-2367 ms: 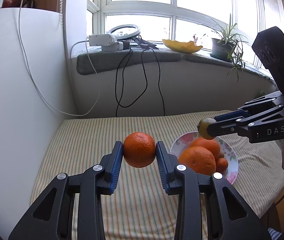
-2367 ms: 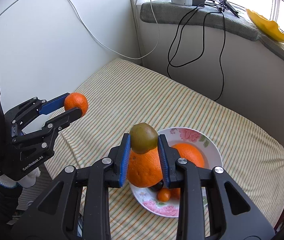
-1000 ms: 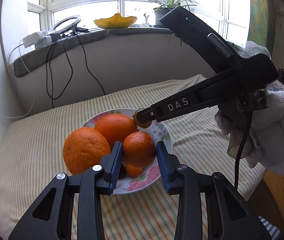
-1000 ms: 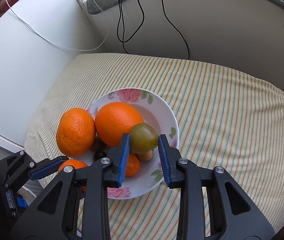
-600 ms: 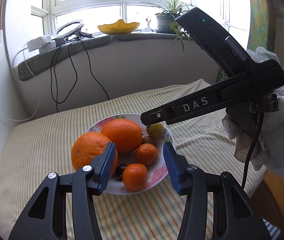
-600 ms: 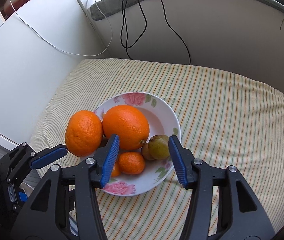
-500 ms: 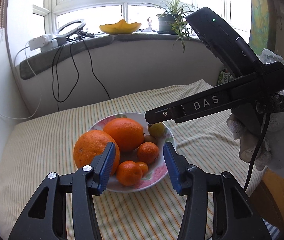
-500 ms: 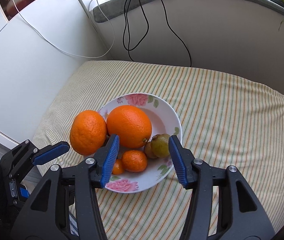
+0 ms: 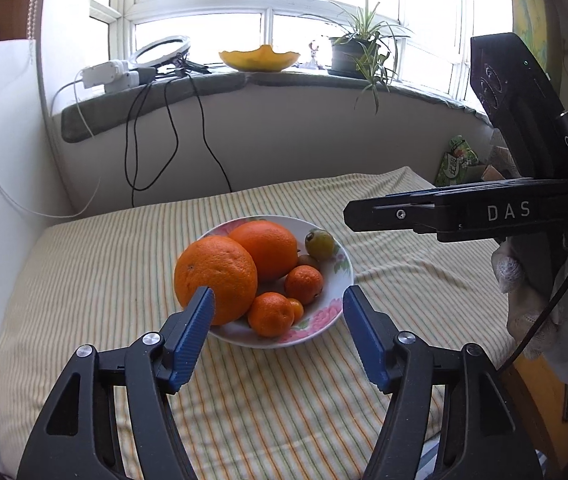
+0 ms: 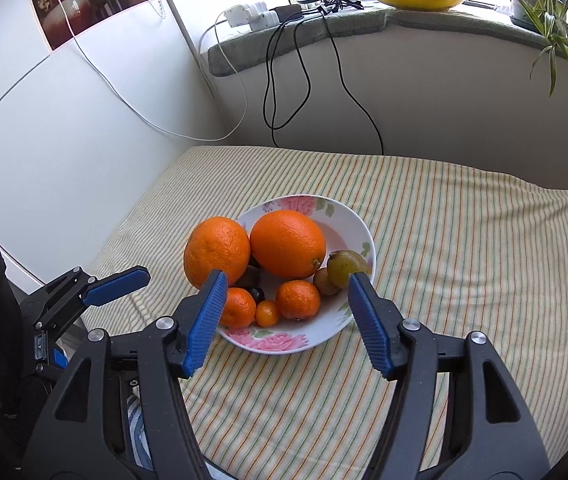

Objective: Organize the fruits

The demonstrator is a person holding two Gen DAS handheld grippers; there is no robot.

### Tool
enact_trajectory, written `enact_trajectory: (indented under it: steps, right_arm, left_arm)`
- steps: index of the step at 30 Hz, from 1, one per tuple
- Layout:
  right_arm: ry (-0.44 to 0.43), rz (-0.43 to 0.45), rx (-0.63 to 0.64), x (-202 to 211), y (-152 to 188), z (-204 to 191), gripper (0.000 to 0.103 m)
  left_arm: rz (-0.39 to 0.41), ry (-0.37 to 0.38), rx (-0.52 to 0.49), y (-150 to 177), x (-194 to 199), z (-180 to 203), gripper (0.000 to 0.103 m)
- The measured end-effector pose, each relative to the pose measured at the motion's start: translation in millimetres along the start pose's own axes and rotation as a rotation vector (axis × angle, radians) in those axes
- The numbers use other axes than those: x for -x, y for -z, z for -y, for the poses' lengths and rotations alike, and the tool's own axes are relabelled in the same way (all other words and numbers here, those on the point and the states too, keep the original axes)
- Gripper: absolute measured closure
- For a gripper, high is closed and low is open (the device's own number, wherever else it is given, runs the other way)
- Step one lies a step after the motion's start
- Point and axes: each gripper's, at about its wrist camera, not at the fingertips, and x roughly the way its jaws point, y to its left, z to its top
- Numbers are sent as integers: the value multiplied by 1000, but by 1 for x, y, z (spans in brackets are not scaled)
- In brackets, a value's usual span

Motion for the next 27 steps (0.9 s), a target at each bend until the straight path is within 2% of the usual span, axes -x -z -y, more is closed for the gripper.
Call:
enact_trajectory:
  steps: [3, 8, 10, 11, 16, 21, 23, 27]
  right_arm:
    - [19, 53, 5, 15, 8, -4, 25]
    - [78, 125, 19, 39, 28, -13, 23]
    - [110, 155, 19, 46, 37, -16, 12]
    - [127, 172, 19, 50, 42, -17, 10]
    - [211, 228, 6, 63, 59, -18, 10]
    - [265, 242, 6, 67, 67, -19, 8]
    - [278, 257, 8, 69, 69, -19, 3]
    - [276, 261, 2, 71, 71, -18, 3]
  left_arm:
    - [11, -9, 23, 2, 9, -3, 29]
    - [27, -51, 59, 7, 22, -9, 24]
    - [30, -66, 79, 10, 25, -13, 23]
    - [31, -72, 89, 11, 27, -14, 23]
    - [35, -97, 102, 14, 32, -17, 23]
    - [35, -110, 106, 16, 35, -19, 23]
    - [36, -122, 103, 17, 35, -19, 23]
    - [40, -130, 102, 17, 37, -18, 23]
